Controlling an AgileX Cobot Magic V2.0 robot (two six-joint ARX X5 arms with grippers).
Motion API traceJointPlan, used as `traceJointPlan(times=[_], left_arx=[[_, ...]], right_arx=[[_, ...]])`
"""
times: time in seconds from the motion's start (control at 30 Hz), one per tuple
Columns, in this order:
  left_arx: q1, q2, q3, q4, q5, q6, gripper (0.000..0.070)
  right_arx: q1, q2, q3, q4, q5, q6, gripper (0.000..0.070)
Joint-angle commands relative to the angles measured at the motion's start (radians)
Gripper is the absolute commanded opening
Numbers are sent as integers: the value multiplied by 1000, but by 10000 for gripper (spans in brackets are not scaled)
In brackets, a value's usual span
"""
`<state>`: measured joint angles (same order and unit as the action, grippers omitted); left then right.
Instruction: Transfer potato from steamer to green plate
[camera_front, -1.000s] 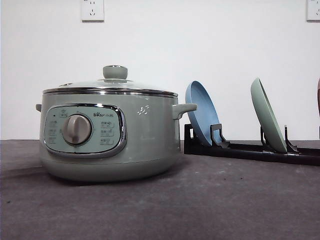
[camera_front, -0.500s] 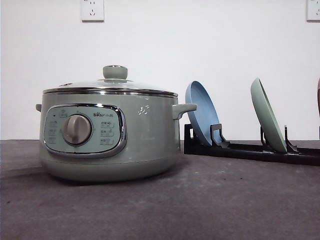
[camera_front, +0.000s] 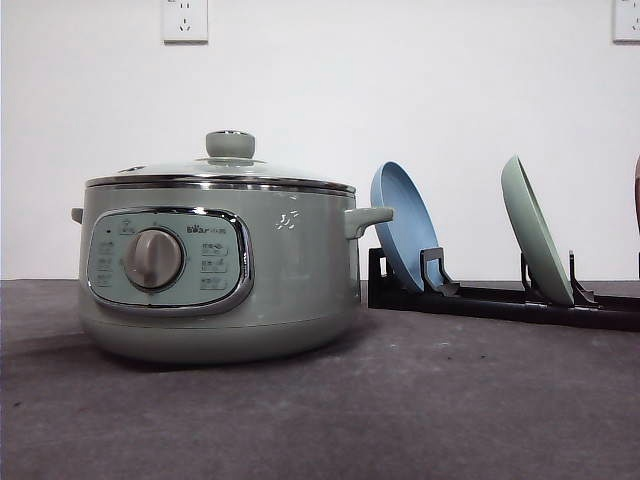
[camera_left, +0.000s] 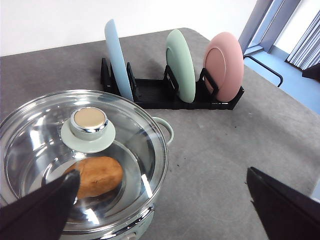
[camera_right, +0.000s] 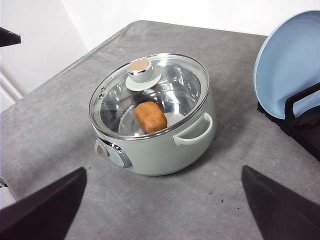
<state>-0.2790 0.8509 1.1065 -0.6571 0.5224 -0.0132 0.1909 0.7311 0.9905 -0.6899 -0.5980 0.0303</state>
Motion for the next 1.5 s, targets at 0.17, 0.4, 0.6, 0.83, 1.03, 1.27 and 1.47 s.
traceJointPlan(times=[0.17,0.4,0.6,0.83,1.03,1.27,1.47], left_arx=[[-3,6,26,8,3,5,700],[-3,6,26,8,3,5,700],[-3,14,26,15,2,5,700],[-3,19,26,15,2,5,700],[-3,19,26,14,2,4,700],[-3,19,26,13,2,1,700],[-3,19,26,-5,2,1,700]], right_arx=[[3,6,18,12,-8,11,654],[3,17,19,14,10,107,649],[2,93,55,13,104,165,627],[-19,285,175,13,181,191,607],[-58,503,312,13,180,191,613],[-102,769,471,64,180,206,612],[-129,931,564,107,192,206,612]])
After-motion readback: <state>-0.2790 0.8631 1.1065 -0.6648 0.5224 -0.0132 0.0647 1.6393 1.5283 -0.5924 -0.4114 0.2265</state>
